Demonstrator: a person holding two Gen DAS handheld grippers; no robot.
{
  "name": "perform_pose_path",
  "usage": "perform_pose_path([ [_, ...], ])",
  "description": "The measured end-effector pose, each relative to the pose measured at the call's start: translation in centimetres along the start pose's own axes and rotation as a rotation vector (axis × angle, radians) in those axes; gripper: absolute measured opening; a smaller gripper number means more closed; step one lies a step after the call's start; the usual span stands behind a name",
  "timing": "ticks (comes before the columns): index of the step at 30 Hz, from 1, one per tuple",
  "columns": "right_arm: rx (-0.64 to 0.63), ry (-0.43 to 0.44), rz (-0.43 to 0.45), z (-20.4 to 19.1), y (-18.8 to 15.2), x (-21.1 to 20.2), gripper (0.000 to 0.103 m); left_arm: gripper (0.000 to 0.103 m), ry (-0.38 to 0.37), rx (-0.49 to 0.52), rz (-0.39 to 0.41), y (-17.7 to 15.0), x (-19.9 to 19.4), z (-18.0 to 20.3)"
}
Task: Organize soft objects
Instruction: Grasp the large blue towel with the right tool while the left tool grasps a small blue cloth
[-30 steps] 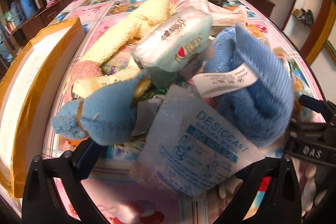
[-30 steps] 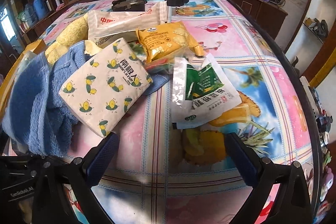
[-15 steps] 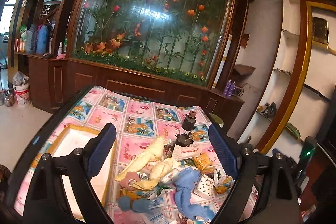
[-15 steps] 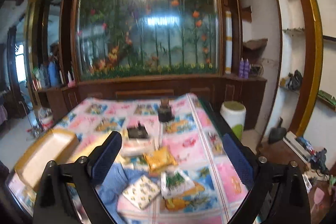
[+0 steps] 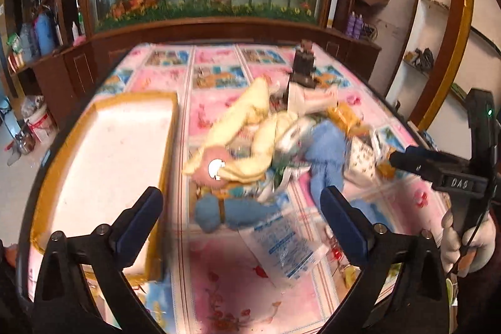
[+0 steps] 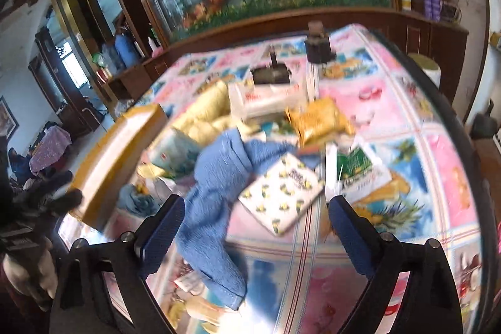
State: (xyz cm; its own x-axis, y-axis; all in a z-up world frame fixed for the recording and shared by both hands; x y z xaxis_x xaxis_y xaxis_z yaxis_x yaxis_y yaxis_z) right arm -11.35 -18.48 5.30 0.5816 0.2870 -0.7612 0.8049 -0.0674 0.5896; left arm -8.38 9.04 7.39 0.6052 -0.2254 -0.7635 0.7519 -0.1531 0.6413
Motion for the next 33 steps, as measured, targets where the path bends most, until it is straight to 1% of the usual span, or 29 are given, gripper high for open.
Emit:
perform_pose_path([
  [2, 0.001, 0.028, -0.011, -0.3, -0.2, 0.6, 0.094, 0.089, -0.015, -0.007, -0.042, -0.7, 1.7, 0.1],
  [3, -0.006, 0.039, -0.012, -0.8, -0.3, 0.9, 0.094, 0.086, -0.038, -0.019, -0.06, -0.8, 2.6, -0.1],
  [5, -0.028, 0.062, -0.018, -1.9, 0.0, 1.7, 0.094, 0.084, -0.054, -0.034, -0.083, -0.7, 3.7, -0.4],
  [9, -0.055, 0.095, -0.047, -3.9, 1.0, 3.7, 0.094, 0.084, -0.045, -0.059, -0.085, 0.6, 5.2, -0.9],
  [11, -0.063, 0.093, -0.06, -4.6, 1.5, 4.7, 0.093, 0.084, -0.035, -0.058, -0.105, 1.0, 6.2, -1.2],
  [14, -0.075, 0.078, -0.082, -5.4, 2.2, 6.2, 0.09, 0.084, -0.005, -0.008, -0.157, 0.6, 8.2, -0.6],
  [15, -0.078, 0.066, -0.09, -5.5, 2.3, 6.6, 0.089, 0.084, 0.017, 0.021, -0.157, 0.3, 8.4, -0.2],
  [16, -0.081, 0.055, -0.096, -5.6, 2.5, 7.0, 0.087, 0.084, 0.043, 0.059, -0.149, 0.1, 8.5, 0.3],
  [18, -0.082, 0.051, -0.113, -5.7, 2.6, 7.7, 0.077, 0.083, 0.042, 0.11, -0.155, -0.2, 8.8, 1.1],
  [19, -0.076, 0.054, -0.122, -5.7, 2.6, 8.0, 0.07, 0.08, 0.05, 0.123, -0.146, -0.4, 8.7, 1.4],
  [20, -0.069, 0.061, -0.126, -5.5, 2.6, 8.2, 0.063, 0.065, 0.063, 0.138, -0.14, -0.4, 8.5, 1.5],
  [21, -0.065, 0.066, -0.124, -5.5, 2.5, 8.3, 0.059, 0.049, 0.081, 0.156, -0.131, -0.5, 8.3, 1.6],
  [22, -0.059, 0.063, -0.119, -5.3, 2.5, 8.3, 0.051, 0.045, 0.05, 0.153, -0.133, -0.5, 8.1, 1.4],
  [23, -0.054, 0.06, -0.122, -5.1, 2.5, 8.3, 0.037, 0.041, 0.009, 0.131, -0.138, -0.4, 7.9, 1.1],
  [24, -0.045, 0.071, -0.122, -5.0, 2.5, 8.2, 0.037, 0.037, -0.011, 0.114, -0.135, -0.4, 7.6, 0.9],
  [25, -0.037, 0.078, -0.117, -4.8, 2.4, 8.1, 0.037, 0.036, -0.012, 0.109, -0.129, -0.3, 7.5, 0.8],
  [29, -0.024, 0.092, -0.106, -4.6, 2.2, 7.0, 0.036, 0.036, -0.064, 0.061, -0.089, 0.1, 6.1, 0.4],
  [33, -0.014, 0.083, -0.067, -4.2, 2.0, 5.0, 0.035, 0.036, -0.108, 0.034, -0.037, 0.5, 4.0, 0.4],
])
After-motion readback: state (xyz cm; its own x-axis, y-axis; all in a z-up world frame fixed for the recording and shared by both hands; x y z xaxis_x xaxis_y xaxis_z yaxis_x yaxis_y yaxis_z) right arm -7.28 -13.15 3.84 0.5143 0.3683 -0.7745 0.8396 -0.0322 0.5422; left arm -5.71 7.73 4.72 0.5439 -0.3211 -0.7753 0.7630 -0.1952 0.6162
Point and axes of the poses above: each gripper's, at about its wrist camera, not at the fingertips, and x roughly the way its jaws point, z to its right, y to its top, the point moved 1 cm from there along x, roughly the way its jaws point, and after that the axes turned 5 degrees about -z, right-handed, at the moved point
